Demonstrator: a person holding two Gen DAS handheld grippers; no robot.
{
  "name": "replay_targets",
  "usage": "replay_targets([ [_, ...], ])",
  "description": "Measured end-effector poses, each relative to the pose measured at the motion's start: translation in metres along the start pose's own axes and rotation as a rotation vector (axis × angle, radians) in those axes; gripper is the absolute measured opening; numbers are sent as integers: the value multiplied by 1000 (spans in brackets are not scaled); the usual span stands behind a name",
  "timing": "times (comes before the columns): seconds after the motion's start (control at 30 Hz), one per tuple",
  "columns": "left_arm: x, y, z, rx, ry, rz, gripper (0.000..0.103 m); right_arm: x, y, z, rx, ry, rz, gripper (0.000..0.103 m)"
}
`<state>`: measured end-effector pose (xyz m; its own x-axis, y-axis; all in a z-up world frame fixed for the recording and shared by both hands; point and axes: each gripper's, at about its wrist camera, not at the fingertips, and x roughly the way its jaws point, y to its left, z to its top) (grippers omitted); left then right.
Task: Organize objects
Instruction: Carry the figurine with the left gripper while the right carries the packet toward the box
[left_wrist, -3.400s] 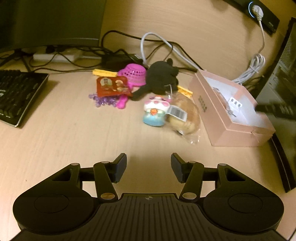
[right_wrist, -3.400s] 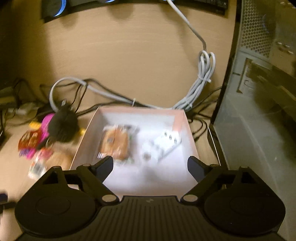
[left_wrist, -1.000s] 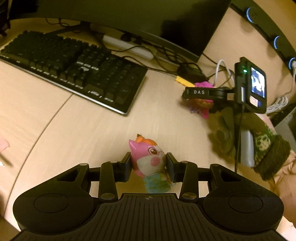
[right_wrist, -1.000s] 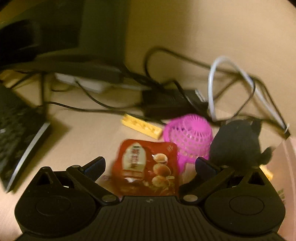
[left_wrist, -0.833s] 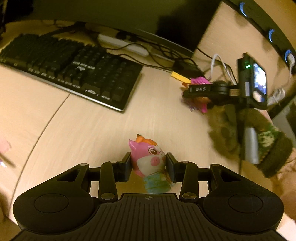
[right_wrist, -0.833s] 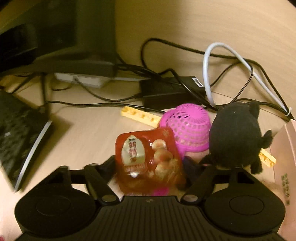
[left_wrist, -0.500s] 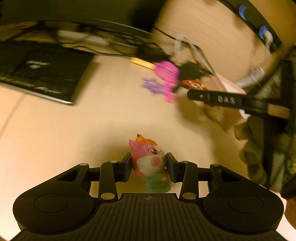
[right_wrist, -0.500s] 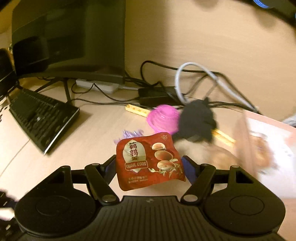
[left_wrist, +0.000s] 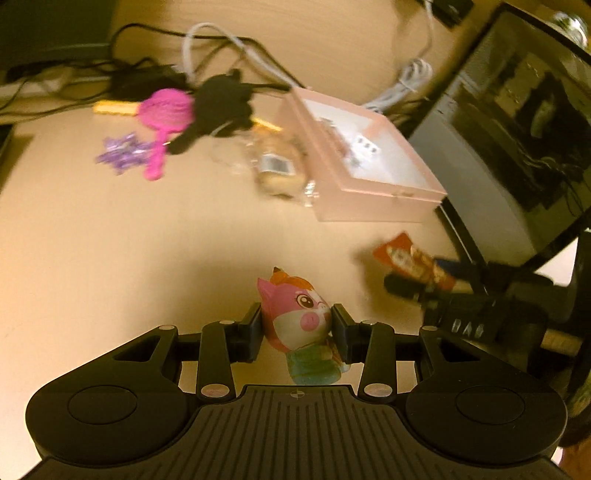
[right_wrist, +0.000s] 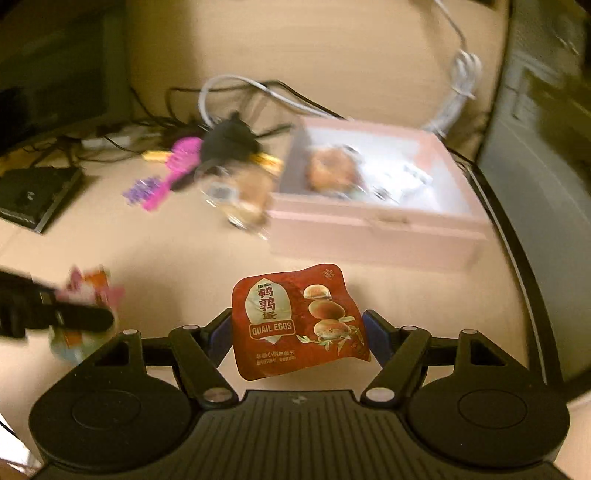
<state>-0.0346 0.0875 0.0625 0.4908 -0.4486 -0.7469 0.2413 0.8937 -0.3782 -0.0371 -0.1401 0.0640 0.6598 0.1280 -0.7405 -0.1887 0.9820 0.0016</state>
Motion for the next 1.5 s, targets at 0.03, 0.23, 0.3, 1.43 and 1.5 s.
replay_targets([
  [0.03,5,-4,0,-1,3,7,43,3,-4,-5,9,3,-12,74],
  [0.23,25,-7,-6,-72,61,20,43,8,-21,-21,43,3,-10,82],
  [0.3,28,-9,-6,-81,71,32,43,2,-25,-26,32,-28,-25,93],
  [1.43,13,-21,-10,-50,38,168,43,23,-22,-20,11,84,3,77],
  [1.5,15,-23,-10,-41,44,160,43,17,-24,-18,17,80,23,76],
])
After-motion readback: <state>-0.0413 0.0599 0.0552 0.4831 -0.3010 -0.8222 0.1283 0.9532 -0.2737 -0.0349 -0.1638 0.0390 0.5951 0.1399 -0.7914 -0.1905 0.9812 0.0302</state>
